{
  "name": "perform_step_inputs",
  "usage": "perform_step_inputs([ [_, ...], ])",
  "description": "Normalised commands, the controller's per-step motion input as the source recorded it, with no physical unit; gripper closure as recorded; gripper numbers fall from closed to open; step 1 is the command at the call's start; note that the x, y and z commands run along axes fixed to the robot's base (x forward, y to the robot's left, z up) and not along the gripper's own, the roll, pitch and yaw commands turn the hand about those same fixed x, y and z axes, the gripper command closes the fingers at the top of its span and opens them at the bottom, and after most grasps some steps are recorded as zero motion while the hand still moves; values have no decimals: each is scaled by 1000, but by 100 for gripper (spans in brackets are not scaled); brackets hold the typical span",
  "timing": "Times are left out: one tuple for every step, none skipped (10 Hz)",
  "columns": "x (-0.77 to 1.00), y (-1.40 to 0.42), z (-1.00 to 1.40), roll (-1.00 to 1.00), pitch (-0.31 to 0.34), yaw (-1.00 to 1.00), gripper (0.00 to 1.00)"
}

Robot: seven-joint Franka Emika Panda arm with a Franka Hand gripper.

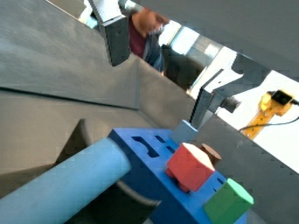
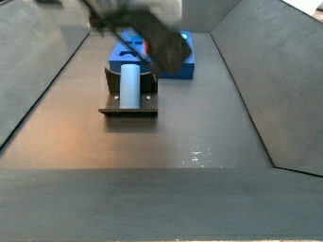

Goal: Pick up the oval object. Move up. Place the oval object on the fixture. Regrasp the oval object. Move to above the board. Insert the oval object.
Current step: Regrasp the oval object.

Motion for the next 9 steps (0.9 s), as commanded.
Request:
perform_step_inputs([
  [-105, -710, 745, 1000, 45, 11, 0],
  [-123, -561, 583, 1000, 35, 10, 0],
  [-106, -355, 321, 1000, 27, 9, 0],
  [-89, -242, 177, 1000, 25, 9, 0],
  [-31, -28, -2, 1000, 24, 9, 0],
  [-20, 7, -15, 1000, 24, 10, 0],
  [-18, -7, -15, 1000, 21, 10, 0],
  [-30, -16, 6, 1000, 17, 10, 0],
  [-42, -21, 14, 1000, 10, 11, 0],
])
